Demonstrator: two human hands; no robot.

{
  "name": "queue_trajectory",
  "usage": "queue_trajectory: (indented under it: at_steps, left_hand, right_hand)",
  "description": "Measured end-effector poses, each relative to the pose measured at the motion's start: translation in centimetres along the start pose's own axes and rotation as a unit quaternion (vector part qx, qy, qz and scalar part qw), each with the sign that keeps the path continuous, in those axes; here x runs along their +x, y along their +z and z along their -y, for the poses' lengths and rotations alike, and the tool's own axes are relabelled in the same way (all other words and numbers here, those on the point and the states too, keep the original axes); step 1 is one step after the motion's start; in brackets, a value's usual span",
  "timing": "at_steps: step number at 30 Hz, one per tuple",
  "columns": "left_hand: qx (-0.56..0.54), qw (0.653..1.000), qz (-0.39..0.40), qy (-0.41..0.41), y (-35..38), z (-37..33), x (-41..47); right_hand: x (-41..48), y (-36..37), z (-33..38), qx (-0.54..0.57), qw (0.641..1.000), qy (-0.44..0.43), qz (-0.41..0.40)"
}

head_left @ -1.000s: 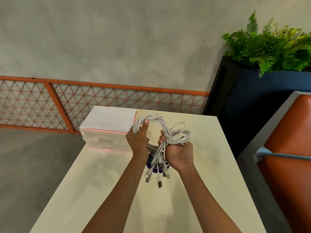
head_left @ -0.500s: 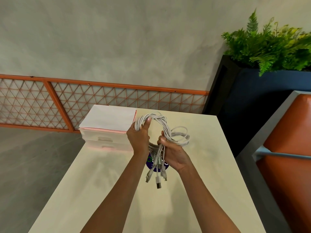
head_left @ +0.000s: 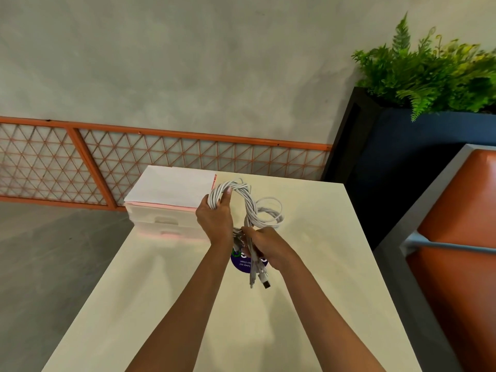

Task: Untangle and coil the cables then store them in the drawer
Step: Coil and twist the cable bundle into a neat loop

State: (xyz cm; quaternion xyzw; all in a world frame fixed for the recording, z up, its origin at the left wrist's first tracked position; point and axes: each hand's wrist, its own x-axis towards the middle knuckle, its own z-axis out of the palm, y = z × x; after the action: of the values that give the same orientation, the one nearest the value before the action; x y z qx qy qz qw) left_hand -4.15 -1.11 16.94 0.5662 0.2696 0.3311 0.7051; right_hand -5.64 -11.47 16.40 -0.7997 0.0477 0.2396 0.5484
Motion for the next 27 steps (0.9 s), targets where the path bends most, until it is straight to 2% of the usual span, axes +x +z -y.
queue_trajectory:
  at_steps: [4,9,13,16,20,23,27]
  left_hand:
    - [0.034,0.999,0.002,0.014,-0.4,0.9,0.0]
    - [0.090,0.992,0.014,0.082,-0.8,0.6,0.3]
    - [0.109,0.986,0.005,0.128,-1.0,-0.2,0.7]
    - [0.123,0.984,0.006,0.125,-1.0,-0.2,1.0]
    - [0.145,0.987,-0.025,0.060,-1.4,0.6,1.7]
    - [0.120,0.991,-0.060,0.003,-2.1,1.1,3.1]
    - [0.072,0.994,-0.079,-0.031,-2.2,0.7,4.2]
  right_hand:
    - [-0.8,-0.4,1.3,-0.204,0.978,-0.016,0.032]
    - [-2.5,-2.0,2.6,-0.247,0.964,-0.051,0.081]
    - [-3.5,-3.6,3.6,-0.202,0.965,-0.113,0.124]
    - [-4.2,-4.4,3.9,-0.123,0.968,-0.164,0.147]
    - [-5.1,-5.1,4.2,-0.068,0.957,-0.212,0.189]
    - [-5.5,-6.3,4.1,-0.052,0.953,-0.226,0.196]
    - [-5.7,-7.9,3.5,-0.032,0.951,-0.239,0.193]
